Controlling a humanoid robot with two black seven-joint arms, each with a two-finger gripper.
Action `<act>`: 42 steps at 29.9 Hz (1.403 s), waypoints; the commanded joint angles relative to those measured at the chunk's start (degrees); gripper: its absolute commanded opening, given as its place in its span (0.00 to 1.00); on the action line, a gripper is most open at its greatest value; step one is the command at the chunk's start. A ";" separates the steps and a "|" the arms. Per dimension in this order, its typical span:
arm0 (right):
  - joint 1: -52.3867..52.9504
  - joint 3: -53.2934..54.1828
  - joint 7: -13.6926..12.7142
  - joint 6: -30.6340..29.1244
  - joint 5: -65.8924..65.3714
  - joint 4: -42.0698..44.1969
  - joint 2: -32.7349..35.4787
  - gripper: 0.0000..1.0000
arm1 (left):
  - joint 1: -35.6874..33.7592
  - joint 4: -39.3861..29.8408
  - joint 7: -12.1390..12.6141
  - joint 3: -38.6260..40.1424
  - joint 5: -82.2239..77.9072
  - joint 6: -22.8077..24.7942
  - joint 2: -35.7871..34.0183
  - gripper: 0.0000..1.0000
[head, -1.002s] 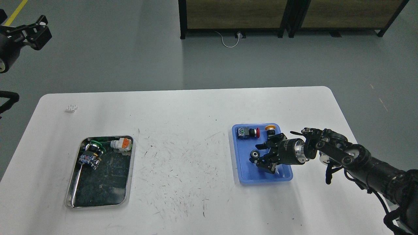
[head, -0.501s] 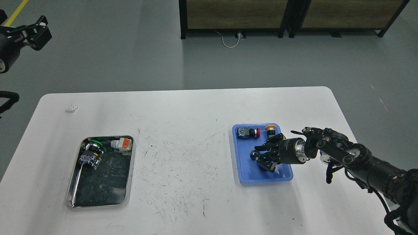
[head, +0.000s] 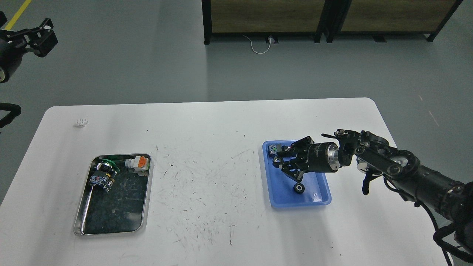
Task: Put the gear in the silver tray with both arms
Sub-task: 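Grasp the gear and carry it out of the blue tray toward the silver tray, then set the gear on the table between the trays and withdraw the right arm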
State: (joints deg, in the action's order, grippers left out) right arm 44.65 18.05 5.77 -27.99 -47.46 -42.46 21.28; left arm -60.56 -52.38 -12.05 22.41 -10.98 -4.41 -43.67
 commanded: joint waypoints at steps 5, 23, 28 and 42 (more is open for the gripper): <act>2.28 -4.15 -0.24 -0.01 -0.71 1.76 -9.40 0.11 | 0.00 -0.09 0.18 0.00 -0.01 -0.16 0.16 0.98; 2.55 -10.22 -0.06 -0.01 -2.90 8.62 -20.49 0.35 | 0.00 -0.09 0.71 -0.79 -0.09 -1.74 0.87 0.98; 2.90 -9.00 0.38 -0.01 -2.90 8.62 -20.57 0.63 | 0.09 -0.09 0.71 -0.88 -0.44 -1.83 0.87 0.98; 5.27 4.96 0.47 -0.01 -2.03 11.52 -16.37 0.88 | 0.09 -0.09 0.01 -1.23 -0.89 3.78 -0.45 0.99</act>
State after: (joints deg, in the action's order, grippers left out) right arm 48.90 18.21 6.23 -28.00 -50.09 -31.40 2.58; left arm -60.41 -52.47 -11.20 21.12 -11.80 -4.14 -43.67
